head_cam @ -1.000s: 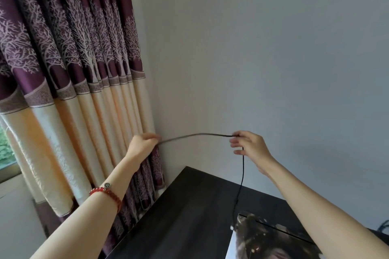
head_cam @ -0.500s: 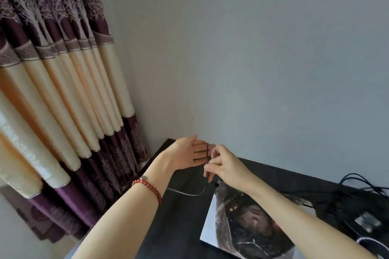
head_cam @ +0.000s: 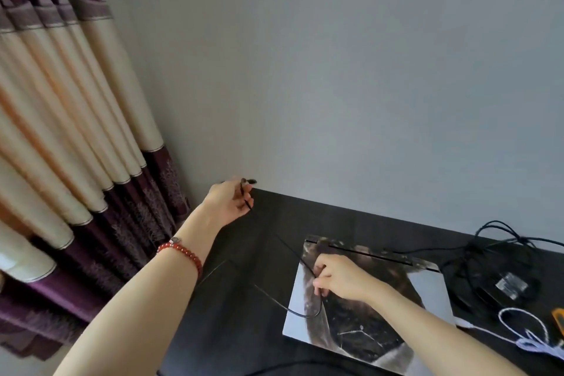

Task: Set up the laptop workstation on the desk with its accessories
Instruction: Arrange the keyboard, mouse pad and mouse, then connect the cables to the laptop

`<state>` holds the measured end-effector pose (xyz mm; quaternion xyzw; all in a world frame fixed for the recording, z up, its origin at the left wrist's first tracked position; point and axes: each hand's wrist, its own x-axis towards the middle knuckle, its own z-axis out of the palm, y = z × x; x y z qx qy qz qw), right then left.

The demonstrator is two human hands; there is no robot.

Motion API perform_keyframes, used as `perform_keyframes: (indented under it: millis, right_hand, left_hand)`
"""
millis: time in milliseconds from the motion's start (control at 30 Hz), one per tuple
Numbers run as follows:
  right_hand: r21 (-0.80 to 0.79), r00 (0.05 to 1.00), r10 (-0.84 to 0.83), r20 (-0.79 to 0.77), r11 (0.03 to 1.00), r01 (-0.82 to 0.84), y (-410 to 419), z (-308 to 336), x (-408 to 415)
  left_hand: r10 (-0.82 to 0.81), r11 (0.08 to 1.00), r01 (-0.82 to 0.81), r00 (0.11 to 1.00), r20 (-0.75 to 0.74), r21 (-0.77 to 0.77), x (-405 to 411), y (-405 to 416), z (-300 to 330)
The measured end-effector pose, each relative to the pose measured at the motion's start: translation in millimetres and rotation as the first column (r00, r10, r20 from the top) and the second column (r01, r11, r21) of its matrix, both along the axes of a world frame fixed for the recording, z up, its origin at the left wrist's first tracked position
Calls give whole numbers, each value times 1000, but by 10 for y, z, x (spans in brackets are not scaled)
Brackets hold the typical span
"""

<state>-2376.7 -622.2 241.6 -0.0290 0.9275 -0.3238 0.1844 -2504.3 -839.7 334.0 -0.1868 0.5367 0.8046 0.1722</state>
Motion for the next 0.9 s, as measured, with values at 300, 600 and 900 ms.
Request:
perform_keyframes:
  millis: [300, 600, 900]
  right_hand:
    - [-607, 812, -319, 489, 544, 579, -634, 131, -928]
    - [-632, 520, -399, 755, -230, 740, -1171, 15, -1396]
    - [-538, 630, -650, 425, 378, 753, -1201, -658, -1015]
  left_hand:
    - [-519, 796, 362, 821, -239, -485, -42, -665, -475]
    - [-782, 426, 525, 623, -8, -737, -152, -1132, -1245]
    - [-794, 429, 635, 604, 68, -642, -195, -658, -1683]
